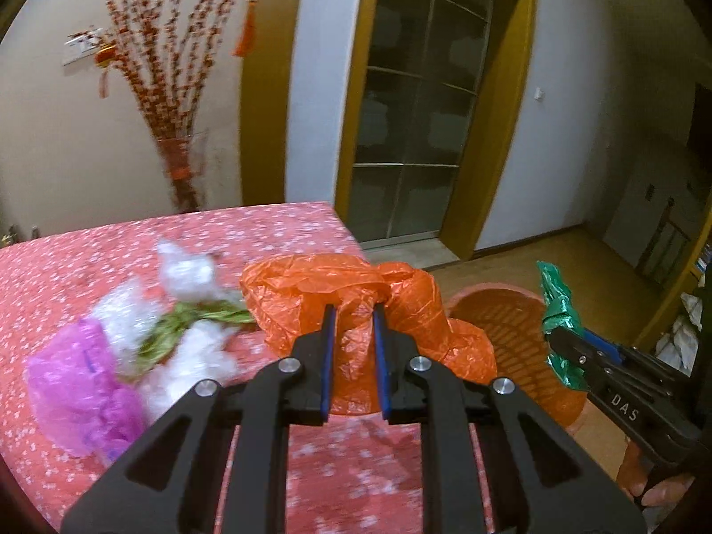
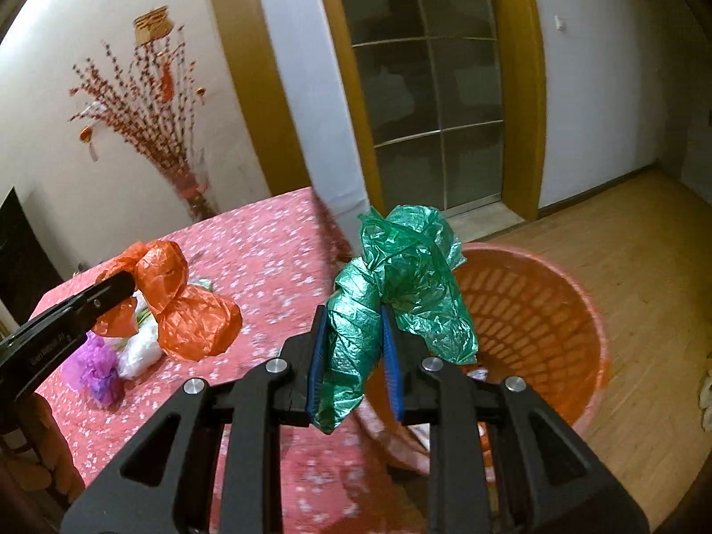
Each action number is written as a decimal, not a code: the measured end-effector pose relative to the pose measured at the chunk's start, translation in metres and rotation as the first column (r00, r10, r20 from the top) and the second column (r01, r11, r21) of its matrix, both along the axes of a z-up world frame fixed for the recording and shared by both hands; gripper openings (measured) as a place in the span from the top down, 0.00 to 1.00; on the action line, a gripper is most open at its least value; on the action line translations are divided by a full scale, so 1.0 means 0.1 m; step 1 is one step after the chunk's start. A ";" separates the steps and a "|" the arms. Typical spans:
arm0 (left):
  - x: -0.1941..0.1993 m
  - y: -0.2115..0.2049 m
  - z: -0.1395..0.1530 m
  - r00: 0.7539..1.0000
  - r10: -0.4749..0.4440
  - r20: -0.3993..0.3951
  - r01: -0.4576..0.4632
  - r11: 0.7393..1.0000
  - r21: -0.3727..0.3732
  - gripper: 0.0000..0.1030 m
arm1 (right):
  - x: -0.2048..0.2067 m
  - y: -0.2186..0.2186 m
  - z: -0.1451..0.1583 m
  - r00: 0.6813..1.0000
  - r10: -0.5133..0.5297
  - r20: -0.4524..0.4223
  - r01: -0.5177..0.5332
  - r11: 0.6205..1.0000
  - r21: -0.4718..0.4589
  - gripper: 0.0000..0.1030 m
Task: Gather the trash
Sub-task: 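Carry the orange and green bags over the basket and open both tools, then grasp the purple bag with the left tool while the right tool grasps clear plastic, then carry the purple bag and clear plastic over the basket and open both tools, then grasp the knotted clear bag with the left tool while the right tool grasps bubble wrap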
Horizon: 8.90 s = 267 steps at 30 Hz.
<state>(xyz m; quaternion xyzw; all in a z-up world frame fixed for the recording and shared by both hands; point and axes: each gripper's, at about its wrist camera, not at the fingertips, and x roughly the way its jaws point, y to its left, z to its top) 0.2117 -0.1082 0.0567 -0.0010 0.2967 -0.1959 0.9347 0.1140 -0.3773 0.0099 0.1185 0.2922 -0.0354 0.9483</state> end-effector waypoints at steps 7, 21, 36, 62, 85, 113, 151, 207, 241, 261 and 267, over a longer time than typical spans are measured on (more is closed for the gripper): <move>0.04 -0.48 -0.04 0.997 -0.081 -0.015 0.081 0.997 0.005 0.84 | -0.05 -0.32 -0.05 0.998 -0.058 -0.006 0.058 0.998 0.011 0.77; 0.09 -1.17 -0.29 0.981 -0.181 -0.066 0.183 0.983 0.031 0.84 | -0.03 -0.72 -0.20 0.991 -0.127 -0.032 0.128 0.991 0.025 0.77; 0.26 -1.52 -0.56 0.967 -0.218 -0.129 0.225 0.974 0.040 0.84 | 0.10 -0.91 -0.31 0.988 -0.147 -0.054 0.149 0.988 0.033 0.77; 0.22 -0.96 -0.71 0.994 -0.078 -0.077 0.088 0.986 0.140 0.16 | 0.02 -0.84 -0.37 0.983 -0.176 -0.048 0.177 0.984 0.020 0.27; -0.14 1.32 -0.59 0.920 0.392 0.029 -0.388 0.892 0.231 0.08 | 0.13 0.59 -0.44 0.997 0.041 -0.063 -0.045 0.997 -0.058 0.15; -0.08 1.88 -0.75 0.924 0.379 -0.057 -0.373 0.923 0.097 0.86 | 0.28 1.58 -0.35 0.968 0.234 -0.087 -0.241 0.968 -0.073 0.15; -0.38 2.68 -0.14 0.908 0.417 -0.032 -0.418 0.903 -0.097 0.92 | 0.54 2.25 -0.37 0.906 0.396 -0.152 -0.411 0.908 -0.081 0.84; 0.11 -1.36 -0.22 0.952 -0.287 -0.107 0.268 0.950 -0.162 0.92 | -0.03 -0.73 -0.30 0.982 -0.176 -0.067 0.171 0.983 -0.071 0.84; 0.31 -0.21 -0.79 0.986 0.029 -0.166 -0.015 0.997 0.081 0.04 | -0.20 -0.64 -0.51 0.983 -0.159 -0.097 0.156 0.987 -0.035 0.23; 0.16 2.65 -0.82 0.803 0.559 -0.205 -0.561 0.826 0.054 0.04 | -0.01 0.35 -0.52 0.993 0.024 -0.115 -0.035 0.995 -0.097 0.23; 0.34 2.96 -0.88 0.766 0.555 -0.325 -0.614 0.781 -0.114 0.06 | 0.04 0.50 -0.53 0.991 0.042 -0.125 -0.057 0.992 -0.117 0.23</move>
